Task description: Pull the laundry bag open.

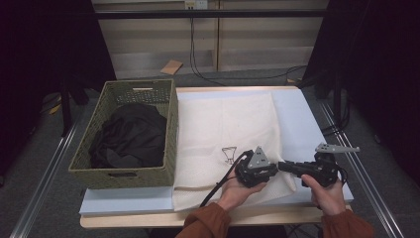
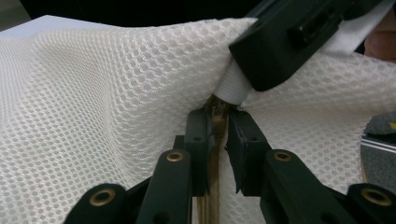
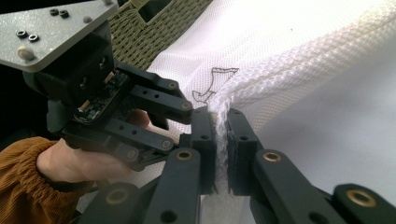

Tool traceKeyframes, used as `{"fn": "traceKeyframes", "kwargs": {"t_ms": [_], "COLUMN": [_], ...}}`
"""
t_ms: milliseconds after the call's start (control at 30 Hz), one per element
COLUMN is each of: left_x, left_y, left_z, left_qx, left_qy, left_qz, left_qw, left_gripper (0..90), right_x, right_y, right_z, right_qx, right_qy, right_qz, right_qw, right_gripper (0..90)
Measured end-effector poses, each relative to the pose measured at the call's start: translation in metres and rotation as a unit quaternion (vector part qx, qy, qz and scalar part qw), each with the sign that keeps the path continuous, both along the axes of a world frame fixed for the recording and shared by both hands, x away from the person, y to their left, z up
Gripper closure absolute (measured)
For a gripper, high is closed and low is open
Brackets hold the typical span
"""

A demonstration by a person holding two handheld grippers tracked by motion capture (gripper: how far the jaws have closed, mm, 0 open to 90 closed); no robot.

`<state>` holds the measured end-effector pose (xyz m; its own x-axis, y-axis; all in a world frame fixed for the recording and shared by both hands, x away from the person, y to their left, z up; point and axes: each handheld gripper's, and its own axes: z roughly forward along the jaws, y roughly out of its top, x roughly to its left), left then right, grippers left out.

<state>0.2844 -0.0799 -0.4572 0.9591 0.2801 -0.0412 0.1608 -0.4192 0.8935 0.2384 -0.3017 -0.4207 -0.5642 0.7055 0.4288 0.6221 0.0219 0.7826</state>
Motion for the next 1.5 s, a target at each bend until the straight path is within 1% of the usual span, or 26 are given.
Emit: {"fn": "traceKeyframes", "kwargs": {"t_ms": [100, 167, 200, 267, 300, 333, 367, 400, 467, 500, 533, 567, 600, 767, 833, 900, 933, 967, 1000, 1100, 1133, 1233, 1267, 1400, 1433, 1500], "left_x": [-0.001, 0.000, -0.001, -0.001, -0.001, -0.001, 0.000, -0.001, -0.002, -0.001, -0.002, -0.002, -0.002, -0.003, -0.003, -0.002, -0.002, -0.001, -0.001, -0.002, -0.002, -0.002, -0.002, -0.001, -0.002, -0.001], "left_y": [0.000, -0.001, -0.001, -0.001, -0.001, -0.001, 0.001, 0.001, 0.001, 0.002, 0.002, 0.002, 0.002, 0.000, 0.000, 0.000, 0.001, 0.001, 0.002, 0.002, 0.003, 0.005, 0.005, 0.008, 0.008, 0.009], "left_z": [0.000, -0.001, 0.000, 0.001, 0.001, 0.001, 0.002, 0.002, 0.004, 0.006, 0.007, 0.006, 0.007, 0.006, 0.006, 0.006, 0.007, 0.006, 0.006, 0.005, 0.004, 0.004, 0.004, 0.005, 0.005, 0.005], "left_qx": [0.007, -0.002, 0.008, 0.019, 0.020, 0.017, 0.023, 0.020, 0.027, 0.032, 0.036, 0.029, 0.030, 0.033, 0.041, 0.045, 0.057, 0.049, 0.047, 0.051, 0.047, 0.046, 0.041, 0.044, 0.041, 0.042], "left_qy": [-0.014, -0.011, -0.014, -0.017, -0.019, -0.014, -0.018, -0.016, -0.018, -0.022, -0.019, -0.016, -0.019, -0.018, -0.021, -0.019, -0.021, -0.019, -0.018, -0.019, -0.020, -0.014, -0.012, -0.012, -0.010, -0.010], "left_qz": [-0.001, -0.001, 0.002, 0.005, 0.004, 0.003, -0.002, -0.001, -0.002, -0.006, -0.006, -0.009, -0.009, -0.015, -0.018, -0.022, -0.020, -0.023, -0.027, -0.021, -0.021, -0.020, -0.022, -0.022, -0.021, -0.025], "left_qw": [0.9999, 0.9999, 0.9999, 0.9997, 0.9996, 0.9997, 0.9996, 0.9997, 0.9995, 0.9992, 0.9991, 0.9994, 0.9993, 0.9992, 0.9988, 0.9986, 0.9980, 0.9984, 0.9984, 0.9983, 0.9985, 0.9986, 0.9988, 0.9987, 0.9989, 0.9988], "left_gripper": [79.1, 80.7, 81.1, 81.3, 81.4, 81.4, 81.4, 81.4, 81.4, 81.4, 81.5, 81.4, 81.5, 81.5, 81.5, 81.5, 81.5, 81.5, 81.5, 81.5, 81.5, 81.5, 81.5, 81.5, 81.5, 81.5], "right_x": [0.000, -0.001, -0.001, -0.002, -0.001, -0.001, -0.001, -0.001, 0.000, 0.000, 0.000, 0.000, 0.001, 0.001, 0.001, 0.001, 0.001, 0.001, 0.001, 0.001, 0.001, 0.001, 0.001, 0.001, 0.001, 0.001], "right_y": [0.002, 0.003, 0.003, 0.004, 0.003, 0.002, 0.001, -0.001, -0.004, -0.005, -0.007, -0.008, -0.008, -0.008, -0.008, -0.009, -0.008, -0.008, -0.008, -0.009, -0.009, -0.010, -0.010, -0.010, -0.010, -0.010], "right_z": [0.000, 0.000, 0.000, 0.000, 0.000, 0.000, 0.000, 0.000, -0.001, -0.001, -0.001, -0.001, -0.001, -0.001, -0.001, -0.002, -0.003, -0.004, -0.004, -0.003, -0.003, -0.004, -0.004, -0.004, -0.005, -0.005], "right_qx": [0.000, 0.002, -0.001, -0.005, -0.003, -0.001, -0.004, -0.003, 0.001, 0.001, 0.002, 0.005, 0.005, 0.000, 0.000, -0.001, -0.001, -0.002, -0.001, 0.000, -0.002, -0.003, -0.003, 0.000, 0.000, -0.002], "right_qy": [0.000, 0.003, 0.003, 0.004, 0.004, 0.003, 0.002, 0.001, 0.002, 0.002, 0.001, 0.004, 0.004, 0.001, 0.002, 0.002, 0.004, 0.005, 0.005, 0.000, 0.000, 0.000, 0.002, 0.003, 0.003, -0.001], "right_qz": [0.001, 0.001, 0.001, -0.001, -0.001, -0.004, -0.007, -0.011, -0.017, -0.019, -0.021, -0.021, -0.019, -0.017, -0.019, -0.020, -0.021, -0.021, -0.021, -0.023, -0.025, -0.022, -0.021, -0.023, -0.023, -0.026], "right_qw": [1.0000, 1.0000, 1.0000, 1.0000, 1.0000, 1.0000, 1.0000, 0.9999, 0.9999, 0.9998, 0.9998, 0.9998, 0.9998, 0.9999, 0.9998, 0.9998, 0.9998, 0.9998, 0.9998, 0.9997, 0.9997, 0.9998, 0.9998, 0.9997, 0.9997, 0.9997], "right_gripper": [84.1, 84.1, 84.1, 84.1, 84.1, 84.1, 84.1, 84.1, 84.2, 84.2, 84.3, 84.3, 84.3, 84.4, 84.4, 84.4, 84.4, 84.4, 84.4, 84.4, 84.5, 84.5, 84.5, 84.5, 84.5, 84.5]}}
